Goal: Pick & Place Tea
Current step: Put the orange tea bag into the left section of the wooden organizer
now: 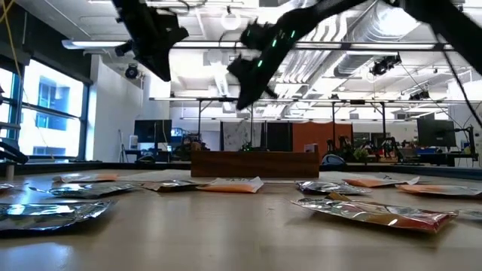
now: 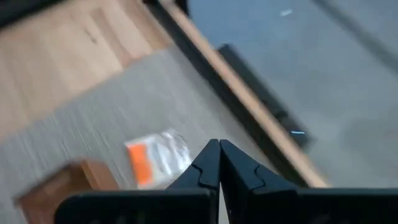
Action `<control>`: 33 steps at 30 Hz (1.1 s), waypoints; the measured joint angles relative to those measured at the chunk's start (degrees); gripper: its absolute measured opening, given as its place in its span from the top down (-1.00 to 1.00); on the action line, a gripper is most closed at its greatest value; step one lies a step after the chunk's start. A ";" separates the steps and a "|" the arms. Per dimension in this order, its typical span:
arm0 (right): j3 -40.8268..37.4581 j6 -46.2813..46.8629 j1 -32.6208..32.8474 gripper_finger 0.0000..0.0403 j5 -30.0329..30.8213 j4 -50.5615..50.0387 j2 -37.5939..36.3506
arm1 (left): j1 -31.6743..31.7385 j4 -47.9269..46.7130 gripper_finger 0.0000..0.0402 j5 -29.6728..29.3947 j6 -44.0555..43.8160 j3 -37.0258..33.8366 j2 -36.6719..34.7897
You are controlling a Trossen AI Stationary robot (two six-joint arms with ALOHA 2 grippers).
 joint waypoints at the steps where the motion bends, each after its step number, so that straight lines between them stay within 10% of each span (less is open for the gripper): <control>1: -1.13 -0.91 0.96 1.00 2.50 -1.64 -2.66 | 1.35 0.69 0.96 1.61 0.29 -0.06 0.85; 12: -39.77 2.30 9.31 1.00 1.16 6.82 -38.22 | 17.93 26.24 0.93 33.15 19.20 0.00 15.72; 26: -75.24 3.22 17.41 1.00 -4.78 40.82 -54.61 | 22.78 38.04 0.23 46.88 22.16 -0.07 30.25; 33: -77.11 2.97 17.44 1.00 -4.77 41.40 -54.61 | 22.05 38.76 0.13 36.15 19.66 0.11 34.58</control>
